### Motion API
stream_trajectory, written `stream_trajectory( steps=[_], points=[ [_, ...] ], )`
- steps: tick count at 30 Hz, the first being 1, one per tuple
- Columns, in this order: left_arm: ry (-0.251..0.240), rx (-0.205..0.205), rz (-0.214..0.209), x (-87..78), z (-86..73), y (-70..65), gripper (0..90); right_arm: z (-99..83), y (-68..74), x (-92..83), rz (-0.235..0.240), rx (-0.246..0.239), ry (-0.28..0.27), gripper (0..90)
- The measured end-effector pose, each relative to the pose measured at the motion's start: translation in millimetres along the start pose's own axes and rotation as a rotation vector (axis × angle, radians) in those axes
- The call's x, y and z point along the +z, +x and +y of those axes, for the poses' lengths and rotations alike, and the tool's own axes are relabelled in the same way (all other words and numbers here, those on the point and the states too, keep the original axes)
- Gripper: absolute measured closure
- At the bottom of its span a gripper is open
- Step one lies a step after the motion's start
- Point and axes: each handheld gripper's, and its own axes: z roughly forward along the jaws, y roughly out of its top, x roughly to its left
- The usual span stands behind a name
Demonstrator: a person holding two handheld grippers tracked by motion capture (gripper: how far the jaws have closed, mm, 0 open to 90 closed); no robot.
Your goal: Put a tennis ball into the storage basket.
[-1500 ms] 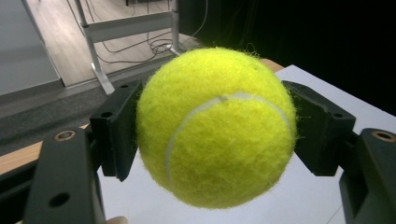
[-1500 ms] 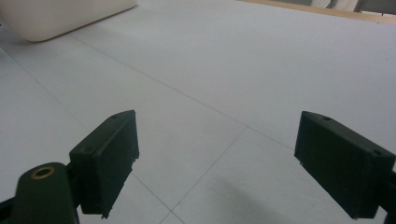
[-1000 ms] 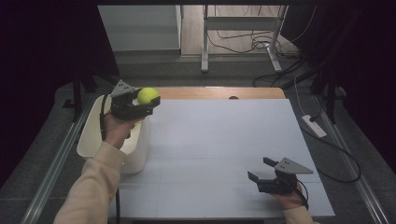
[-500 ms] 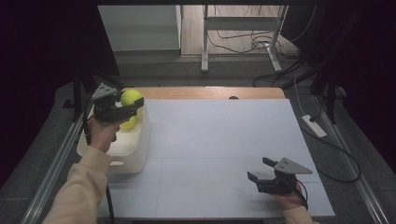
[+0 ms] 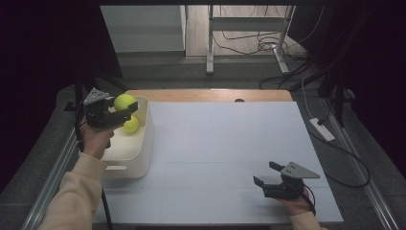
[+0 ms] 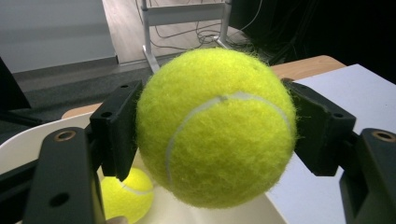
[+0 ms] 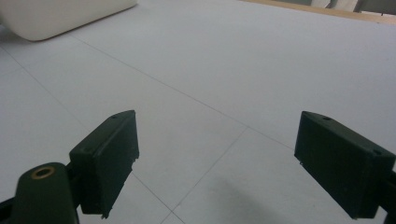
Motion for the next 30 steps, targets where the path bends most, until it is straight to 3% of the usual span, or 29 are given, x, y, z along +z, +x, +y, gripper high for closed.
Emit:
stream_trajectory(
  steps=[8,20,30],
  points=[
    [0.017,-0.004,0.01,1.6,-3.5,4.4,26.8,0.0,0.2,0.1,-0.001,-0.001,0.001,13.6],
    [0.09,-0.015,0.03,9.9,-7.8,11.2,26.7,-0.1,0.2,0.3,-0.001,-0.001,0.002,13.6],
    [0.122,-0.023,0.042,14.3,-11.2,15.1,26.6,-0.2,0.3,0.6,0.0,-0.002,0.004,13.6]
  ],
)
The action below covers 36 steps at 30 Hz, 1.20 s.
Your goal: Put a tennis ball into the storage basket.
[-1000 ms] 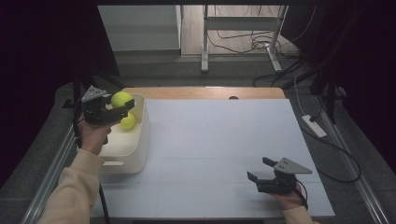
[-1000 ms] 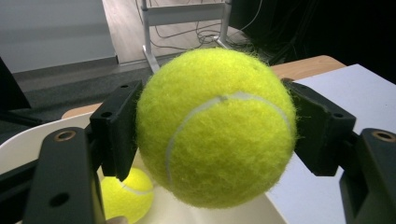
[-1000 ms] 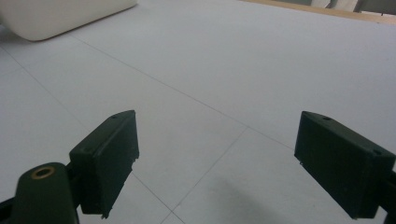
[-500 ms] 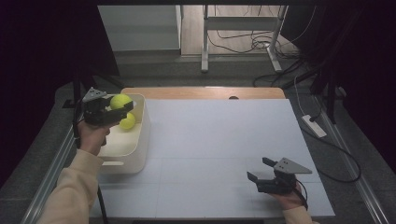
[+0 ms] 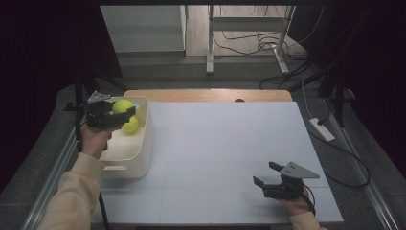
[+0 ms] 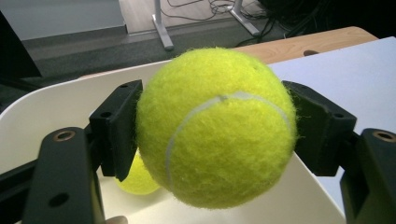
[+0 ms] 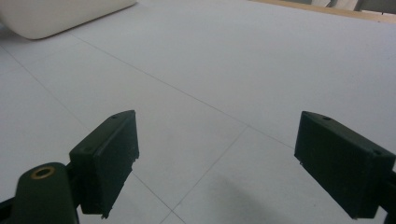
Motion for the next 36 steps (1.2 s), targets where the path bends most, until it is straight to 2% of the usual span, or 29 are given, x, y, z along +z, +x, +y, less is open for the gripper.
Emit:
stream_trajectory(
  steps=[10,12,13,15,24,30,36],
  points=[
    [0.024,0.012,0.024,3.4,-0.8,-2.2,25.8,-0.1,0.1,0.0,0.0,0.0,0.001,13.6],
    [0.028,0.008,0.023,3.7,-0.7,-2.0,21.2,-0.1,0.1,-0.1,0.0,0.0,0.001,13.6],
    [0.019,0.0,0.022,3.0,-0.3,-2.1,21.2,-0.1,-0.1,-0.1,0.0,0.0,0.001,13.6],
    [0.007,-0.003,0.022,1.2,0.5,-2.5,15.8,-0.2,0.0,0.0,0.0,0.0,0.002,13.6],
    [-0.019,0.006,-0.031,-3.3,0.4,-7.0,10.8,-0.4,0.0,0.5,0.001,0.0,0.007,13.6],
    [-0.043,0.013,-0.092,-4.1,-3.2,-9.8,11.7,-0.4,-0.2,0.4,0.003,0.003,0.005,13.6],
    [-0.06,0.041,-0.154,-5.9,-5.5,-17.0,12.0,-0.2,-1.0,-0.1,0.008,0.013,-0.004,13.6]
  ],
)
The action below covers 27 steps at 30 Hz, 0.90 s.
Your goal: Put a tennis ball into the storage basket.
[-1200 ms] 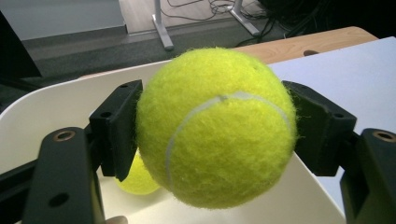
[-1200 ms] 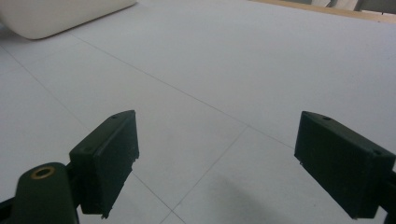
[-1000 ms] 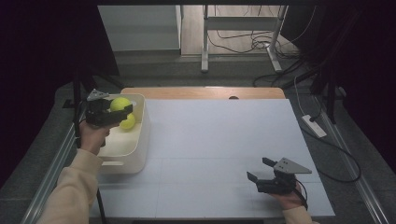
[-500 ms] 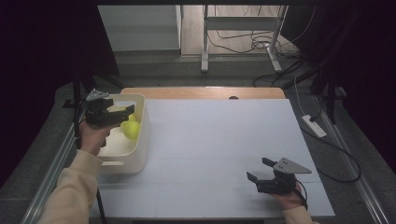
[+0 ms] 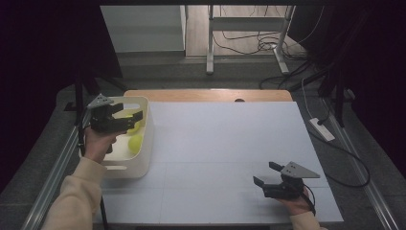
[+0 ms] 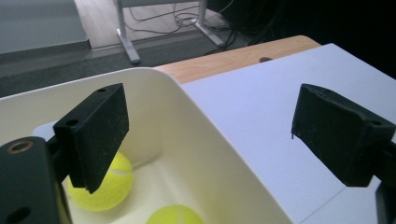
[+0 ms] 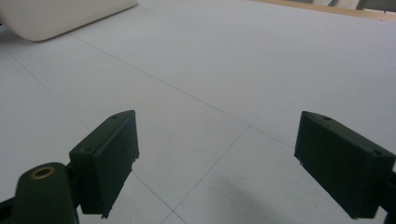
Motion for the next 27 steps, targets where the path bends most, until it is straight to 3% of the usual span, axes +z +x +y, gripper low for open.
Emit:
stream_trajectory(
  steps=[17,27],
  points=[
    [-0.037,0.006,-0.114,1.3,1.6,-18.8,8.2,-0.9,-2.1,-1.1,0.005,0.015,-0.007,13.5],
    [-0.064,0.043,-0.171,-5.5,0.1,-43.3,7.9,-2.9,-1.3,-6.3,-0.007,0.011,-0.004,13.6]
  ],
)
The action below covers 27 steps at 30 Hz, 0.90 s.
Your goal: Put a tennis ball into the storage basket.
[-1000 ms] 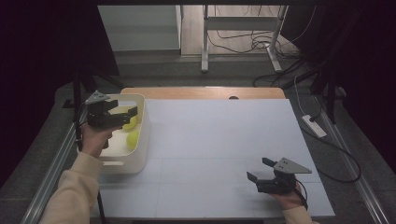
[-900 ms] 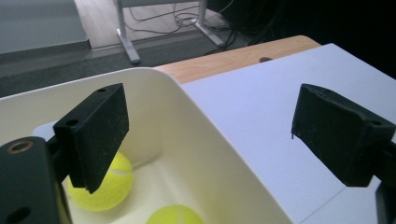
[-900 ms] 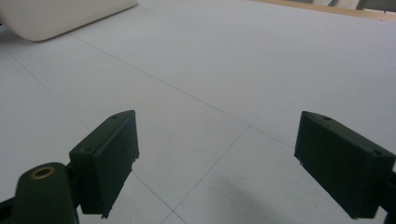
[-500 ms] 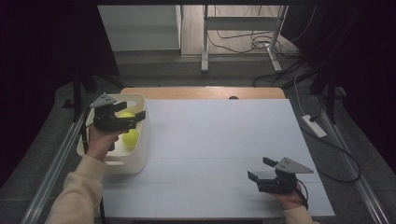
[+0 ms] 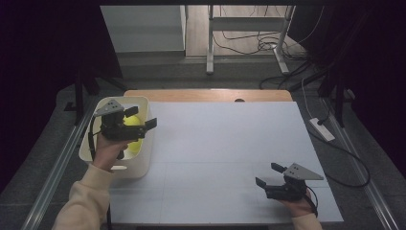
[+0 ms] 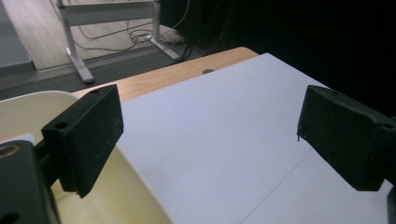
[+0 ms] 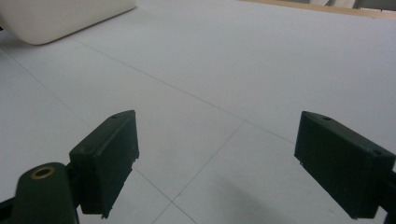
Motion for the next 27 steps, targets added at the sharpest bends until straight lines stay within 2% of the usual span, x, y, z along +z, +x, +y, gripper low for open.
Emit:
stream_trajectory(
  steps=[3,13,16,27],
  points=[
    [-0.011,0.015,-0.024,-1.1,-1.5,-10.8,8.2,0.3,0.2,1.8,0.002,0.0,0.002,13.6],
    [-0.02,0.036,-0.073,0.1,-7.0,-29.1,8.6,1.4,0.6,4.6,0.004,-0.01,0.009,13.6],
    [-0.021,0.026,-0.109,1.5,-9.7,-34.2,8.6,1.5,0.6,4.5,0.001,-0.013,0.011,13.6],
    [-0.013,0.045,-0.196,5.5,-25.3,-55.9,8.9,1.2,0.5,4.9,0.0,-0.016,0.014,13.6]
  ],
)
